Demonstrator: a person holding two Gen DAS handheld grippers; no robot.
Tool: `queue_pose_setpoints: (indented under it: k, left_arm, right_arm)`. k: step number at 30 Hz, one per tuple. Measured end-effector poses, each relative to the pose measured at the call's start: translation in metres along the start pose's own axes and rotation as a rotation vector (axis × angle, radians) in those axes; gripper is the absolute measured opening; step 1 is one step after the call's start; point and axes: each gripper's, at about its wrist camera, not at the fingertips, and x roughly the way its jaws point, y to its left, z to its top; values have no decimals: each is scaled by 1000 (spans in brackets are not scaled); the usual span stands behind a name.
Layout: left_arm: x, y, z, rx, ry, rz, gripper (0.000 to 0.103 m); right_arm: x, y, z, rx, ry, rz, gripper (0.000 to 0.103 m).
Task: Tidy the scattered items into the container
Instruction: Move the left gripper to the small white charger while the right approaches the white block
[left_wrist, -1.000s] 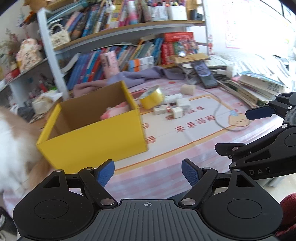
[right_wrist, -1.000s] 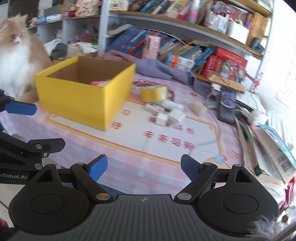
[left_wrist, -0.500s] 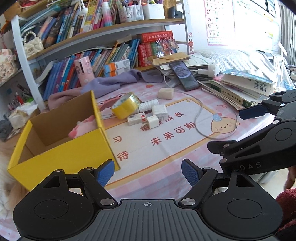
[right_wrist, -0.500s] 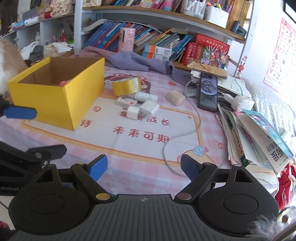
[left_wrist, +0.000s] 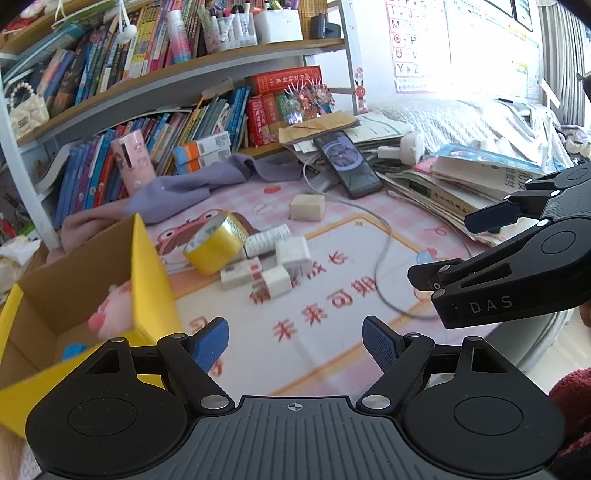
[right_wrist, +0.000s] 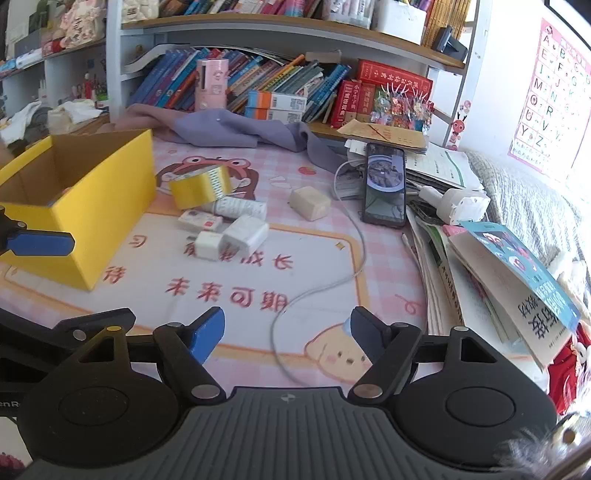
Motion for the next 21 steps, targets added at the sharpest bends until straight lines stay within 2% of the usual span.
queue_pose_setpoints:
  k: [7, 17, 21]
  left_arm:
    - [33, 2, 21, -58, 30, 40, 82]
    - [70, 2, 43, -142, 116, 125, 82]
    - [84, 2, 48, -173, 150, 157, 82]
  right_arm:
    - [31, -24, 22, -23, 16, 42, 72]
    - [80, -49, 53, -93, 42, 182, 72]
    - [100, -53, 62, -122, 60, 246, 66]
